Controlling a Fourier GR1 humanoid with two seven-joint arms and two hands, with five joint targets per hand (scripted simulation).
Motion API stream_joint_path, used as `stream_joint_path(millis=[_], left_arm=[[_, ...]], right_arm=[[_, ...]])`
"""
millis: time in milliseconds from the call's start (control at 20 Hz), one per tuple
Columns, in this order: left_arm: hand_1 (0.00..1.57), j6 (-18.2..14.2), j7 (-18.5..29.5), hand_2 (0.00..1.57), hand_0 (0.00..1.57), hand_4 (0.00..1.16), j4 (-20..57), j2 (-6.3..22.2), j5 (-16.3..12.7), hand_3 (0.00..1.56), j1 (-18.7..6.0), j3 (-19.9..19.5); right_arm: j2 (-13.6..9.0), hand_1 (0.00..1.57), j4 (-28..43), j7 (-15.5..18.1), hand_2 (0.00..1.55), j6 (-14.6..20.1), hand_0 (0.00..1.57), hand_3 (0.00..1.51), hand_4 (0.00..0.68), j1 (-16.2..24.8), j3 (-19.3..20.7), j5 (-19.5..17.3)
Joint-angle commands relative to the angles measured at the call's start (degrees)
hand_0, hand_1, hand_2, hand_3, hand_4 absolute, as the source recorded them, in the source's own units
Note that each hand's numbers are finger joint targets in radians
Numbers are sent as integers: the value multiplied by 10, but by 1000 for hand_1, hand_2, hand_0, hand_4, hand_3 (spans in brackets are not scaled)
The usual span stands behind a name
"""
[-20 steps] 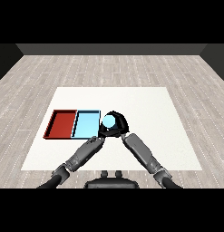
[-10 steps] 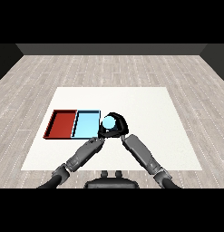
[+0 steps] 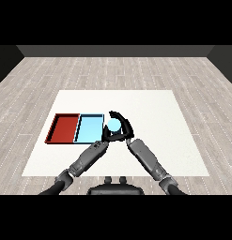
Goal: Pick the blue can and put it in the blue box
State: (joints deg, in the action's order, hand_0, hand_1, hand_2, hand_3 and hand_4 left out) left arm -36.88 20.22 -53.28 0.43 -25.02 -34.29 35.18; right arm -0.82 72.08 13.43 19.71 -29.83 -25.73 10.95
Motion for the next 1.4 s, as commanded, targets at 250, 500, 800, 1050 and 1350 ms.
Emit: stream_joint_path(millis=[250, 500, 800, 1050, 1350], left_arm=[[1571, -38, 21, 1571, 1571, 1147, 18, -4, -38, 1491, -26, 20], [1571, 18, 46, 1571, 1571, 1143, 6, -4, -19, 1492, 28, -24], [1571, -16, 27, 1571, 1571, 1142, -31, 14, 22, 1484, 52, -48], [1571, 1, 24, 1571, 1571, 1153, -12, 60, 16, 1475, 38, -104], [1571, 33, -56, 1562, 1571, 1127, 41, 123, 30, 1471, -36, -141]], right_arm=[[-3, 0, 13, -14, 0, 11, 0, 0, 0, -1, 45, -11], [-6, 0, 53, -19, 0, -30, 0, 0, 0, 16, 103, 54], [-58, 0, 192, -7, 0, -64, 0, 0, 0, 100, 136, 74], [-72, 0, 283, -18, 0, -71, 0, 0, 0, 175, 182, 120], [-111, 0, 301, -2, 0, -132, 0, 0, 0, 227, 253, 169]])
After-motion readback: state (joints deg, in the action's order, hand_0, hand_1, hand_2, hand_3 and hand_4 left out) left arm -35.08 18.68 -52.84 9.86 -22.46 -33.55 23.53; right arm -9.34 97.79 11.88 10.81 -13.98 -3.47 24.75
